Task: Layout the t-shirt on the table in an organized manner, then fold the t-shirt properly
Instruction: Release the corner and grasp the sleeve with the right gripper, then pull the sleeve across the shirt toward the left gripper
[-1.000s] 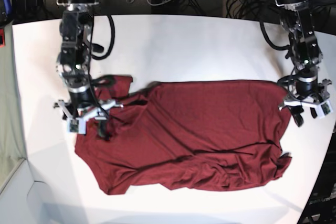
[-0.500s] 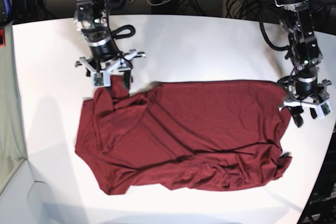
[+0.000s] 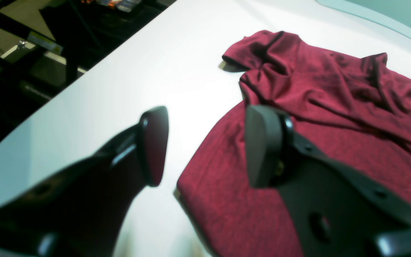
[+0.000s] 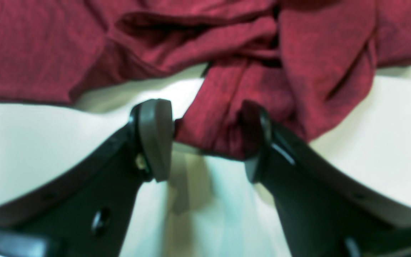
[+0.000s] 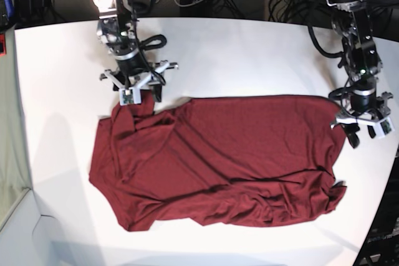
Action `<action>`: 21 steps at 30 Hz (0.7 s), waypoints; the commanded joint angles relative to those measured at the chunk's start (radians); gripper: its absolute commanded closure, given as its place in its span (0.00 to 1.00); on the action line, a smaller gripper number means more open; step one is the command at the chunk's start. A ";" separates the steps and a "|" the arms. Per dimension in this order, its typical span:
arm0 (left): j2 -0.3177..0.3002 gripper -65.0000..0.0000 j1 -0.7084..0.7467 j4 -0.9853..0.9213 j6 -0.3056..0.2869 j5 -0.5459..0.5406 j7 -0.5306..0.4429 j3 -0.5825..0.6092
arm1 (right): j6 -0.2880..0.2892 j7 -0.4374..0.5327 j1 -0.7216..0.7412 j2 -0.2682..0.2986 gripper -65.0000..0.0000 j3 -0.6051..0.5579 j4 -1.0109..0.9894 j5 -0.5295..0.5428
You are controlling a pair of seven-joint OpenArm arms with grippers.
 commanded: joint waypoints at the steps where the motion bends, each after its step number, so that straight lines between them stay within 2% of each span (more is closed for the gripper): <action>1: -0.016 0.49 -0.014 0.013 -0.001 0.002 -0.032 -0.004 | 0.001 -0.003 0.005 0.002 0.62 -0.002 -0.001 0.002; 5: -0.016 0.49 -0.014 0.013 -0.001 0.002 -0.032 -0.004 | 0.001 -0.003 -0.004 0.001 0.78 -0.002 -0.038 0.002; 8: -0.014 0.49 -0.012 0.021 -0.001 -0.001 -0.032 -0.033 | 0.001 -0.005 -0.029 -0.004 1.00 -0.002 -0.033 0.002; 16: -0.025 0.49 -0.018 0.021 -0.001 -0.001 -0.026 -0.064 | 0.001 -0.003 -0.164 -0.022 1.00 -0.163 0.114 0.002; 21: -0.045 0.49 -0.020 0.021 -0.001 -0.003 -0.025 -0.072 | 0.001 -0.003 -0.215 -0.021 1.00 -0.347 0.170 0.004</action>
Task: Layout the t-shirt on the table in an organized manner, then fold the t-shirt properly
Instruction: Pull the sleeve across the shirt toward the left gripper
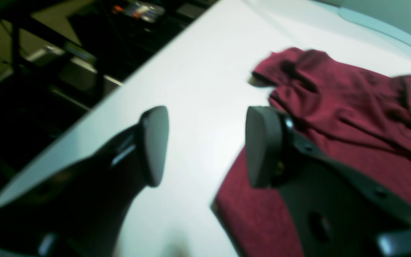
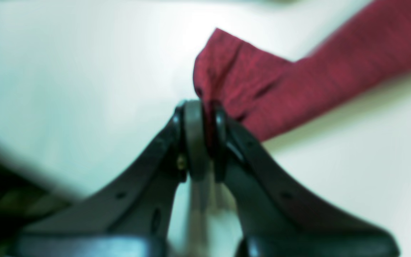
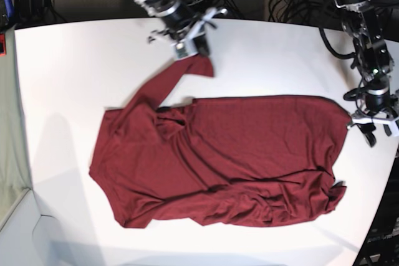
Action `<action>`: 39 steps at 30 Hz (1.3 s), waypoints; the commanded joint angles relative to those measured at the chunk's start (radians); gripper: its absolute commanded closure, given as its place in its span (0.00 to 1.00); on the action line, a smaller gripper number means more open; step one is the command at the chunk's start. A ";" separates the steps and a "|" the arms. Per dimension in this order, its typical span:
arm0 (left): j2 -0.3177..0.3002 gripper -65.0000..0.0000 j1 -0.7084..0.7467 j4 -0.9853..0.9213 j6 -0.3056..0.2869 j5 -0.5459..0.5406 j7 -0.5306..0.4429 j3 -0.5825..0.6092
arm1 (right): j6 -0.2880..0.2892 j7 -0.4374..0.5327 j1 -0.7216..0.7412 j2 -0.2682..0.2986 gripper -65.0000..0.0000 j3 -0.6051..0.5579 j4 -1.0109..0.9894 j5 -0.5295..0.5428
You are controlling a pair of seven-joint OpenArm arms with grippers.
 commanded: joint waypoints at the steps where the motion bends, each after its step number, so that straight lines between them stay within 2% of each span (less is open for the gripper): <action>1: -0.016 0.49 -0.015 0.023 -0.001 -0.003 -0.027 0.000 | 0.005 0.033 0.004 -0.006 1.00 -0.034 0.026 0.005; 8: -0.051 0.49 -0.008 0.043 -0.001 -0.003 -0.027 -0.003 | 0.005 0.050 0.058 -0.009 1.00 -0.235 0.029 -0.007; 11: -0.057 0.49 0.025 0.072 -0.001 -0.003 -0.025 -0.029 | 0.005 0.073 0.096 -0.016 1.00 -0.301 0.023 0.025; 16: -0.057 0.49 0.054 0.108 -0.001 -0.003 -0.025 -0.069 | 0.004 0.080 0.196 -0.020 1.00 -0.392 -0.003 0.039; 22: -0.063 0.49 0.109 0.154 -0.001 -0.003 -0.025 -0.135 | 0.002 0.100 0.353 -0.035 1.00 -0.603 -0.059 0.031; 26: -0.076 0.49 0.140 0.174 -0.001 -0.003 -0.025 -0.195 | 0.002 0.126 0.437 -0.050 1.00 -0.688 -0.126 0.033; 33: -0.076 0.49 0.158 0.178 -0.002 -0.003 -0.025 -0.284 | 0.002 0.160 0.502 -0.055 1.00 -0.694 -0.181 0.033; 39: -0.069 0.49 0.160 0.178 -0.002 -0.003 -0.024 -0.285 | 0.002 0.151 0.515 -0.058 1.00 -0.666 -0.183 0.037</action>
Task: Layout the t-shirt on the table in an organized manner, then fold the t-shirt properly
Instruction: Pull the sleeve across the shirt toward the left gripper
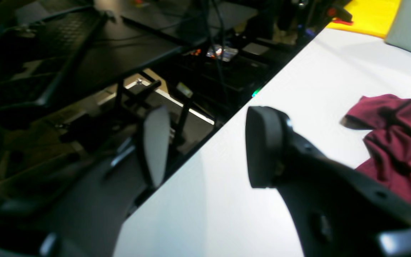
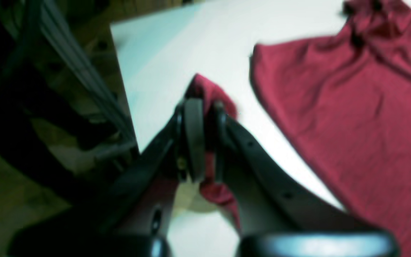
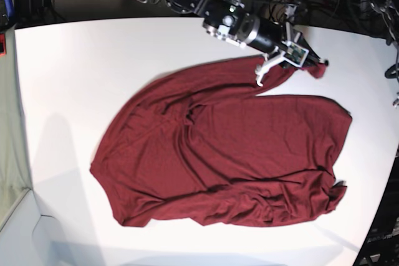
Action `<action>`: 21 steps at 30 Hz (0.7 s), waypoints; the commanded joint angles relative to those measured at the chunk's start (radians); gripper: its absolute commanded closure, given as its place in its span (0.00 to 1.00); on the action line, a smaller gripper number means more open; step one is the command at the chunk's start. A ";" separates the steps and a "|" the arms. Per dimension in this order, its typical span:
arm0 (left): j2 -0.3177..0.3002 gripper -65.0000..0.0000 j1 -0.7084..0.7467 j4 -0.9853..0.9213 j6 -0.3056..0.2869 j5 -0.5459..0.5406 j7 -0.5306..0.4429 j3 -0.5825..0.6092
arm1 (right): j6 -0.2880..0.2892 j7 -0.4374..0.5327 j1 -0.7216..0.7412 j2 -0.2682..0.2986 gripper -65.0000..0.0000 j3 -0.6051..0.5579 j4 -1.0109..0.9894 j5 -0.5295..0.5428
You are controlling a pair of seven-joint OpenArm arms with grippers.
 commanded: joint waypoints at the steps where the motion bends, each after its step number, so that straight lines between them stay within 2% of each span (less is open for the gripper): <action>1: -0.021 0.49 -0.004 0.019 0.002 -0.002 -0.029 -0.009 | 0.004 0.030 0.003 -0.018 1.00 -0.003 0.021 0.009; 8: -0.018 0.49 0.001 0.021 0.002 -0.002 -0.029 -0.001 | 0.004 0.030 0.014 -0.020 1.00 -0.003 -0.051 0.005; 10: -0.018 0.49 0.001 0.018 0.002 -0.002 -0.029 0.000 | 0.004 0.017 0.018 -0.021 0.92 -0.003 -0.070 0.008; 15: 0.004 0.49 0.001 0.009 0.002 -0.002 -0.029 0.000 | 0.004 0.010 0.037 -0.032 0.59 -0.003 -0.087 0.009; 18: 0.004 0.49 0.001 0.009 0.002 -0.002 -0.029 0.000 | 0.004 0.016 0.041 -0.032 0.47 0.000 -0.073 0.009; 21: 0.004 0.49 0.001 0.007 0.002 -0.002 -0.029 0.000 | 0.004 0.016 0.029 -0.029 0.42 0.065 -0.028 0.009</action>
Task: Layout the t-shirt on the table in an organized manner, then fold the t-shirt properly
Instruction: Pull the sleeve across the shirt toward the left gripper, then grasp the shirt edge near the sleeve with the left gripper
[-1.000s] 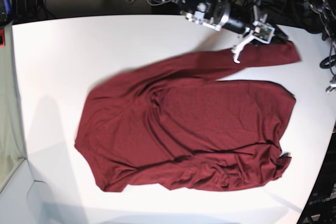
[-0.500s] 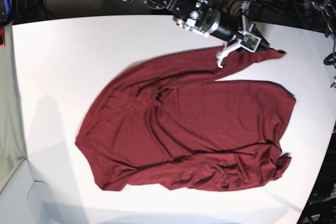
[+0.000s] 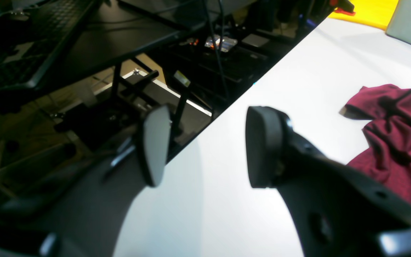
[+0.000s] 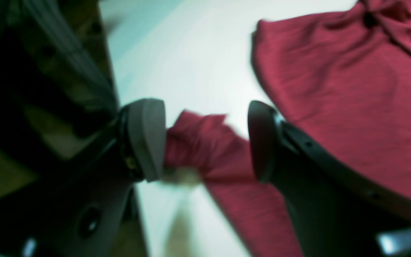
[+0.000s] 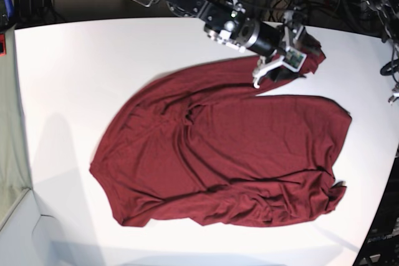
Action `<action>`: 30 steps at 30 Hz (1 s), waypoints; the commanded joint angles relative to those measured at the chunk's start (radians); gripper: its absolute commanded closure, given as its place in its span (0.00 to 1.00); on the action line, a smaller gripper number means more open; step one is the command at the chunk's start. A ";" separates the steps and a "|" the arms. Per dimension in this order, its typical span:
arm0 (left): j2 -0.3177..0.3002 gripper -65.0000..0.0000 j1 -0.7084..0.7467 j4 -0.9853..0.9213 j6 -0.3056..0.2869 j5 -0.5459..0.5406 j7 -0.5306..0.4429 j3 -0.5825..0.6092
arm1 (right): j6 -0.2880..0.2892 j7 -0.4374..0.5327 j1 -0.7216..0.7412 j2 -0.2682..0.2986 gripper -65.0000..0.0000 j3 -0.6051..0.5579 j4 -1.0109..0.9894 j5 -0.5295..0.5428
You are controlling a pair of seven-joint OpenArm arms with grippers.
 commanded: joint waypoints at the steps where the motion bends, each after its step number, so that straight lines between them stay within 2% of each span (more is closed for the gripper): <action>1: -0.020 0.49 -0.005 0.013 0.001 -0.002 -0.029 -0.007 | -0.001 0.035 0.010 -0.014 0.41 0.029 0.039 0.009; 4: -0.018 0.49 -0.005 0.013 0.001 -0.002 -0.029 -0.007 | -0.001 0.033 -0.014 -0.003 0.41 0.136 0.082 0.006; 9: 0.014 0.49 0.007 0.012 0.001 -0.002 -0.029 0.028 | 0.001 0.032 -0.045 0.087 0.41 0.305 0.135 0.009; 13: 0.028 0.49 0.041 -0.008 0.001 -0.002 -0.029 0.134 | 0.001 0.033 -0.079 0.162 0.41 0.416 0.149 0.011; 19: 0.071 0.49 0.019 -0.077 0.001 0.004 -0.035 0.276 | 0.006 0.030 -0.188 0.235 0.41 0.594 0.189 0.011; 24: 0.105 0.49 -0.054 -0.191 0.001 0.004 -0.038 0.291 | 0.007 0.033 -0.246 0.265 0.41 0.657 0.209 0.011; 30: 0.106 0.49 -0.126 -0.301 0.001 -0.002 -0.038 0.297 | 0.007 0.033 -0.289 0.288 0.41 0.675 0.217 0.011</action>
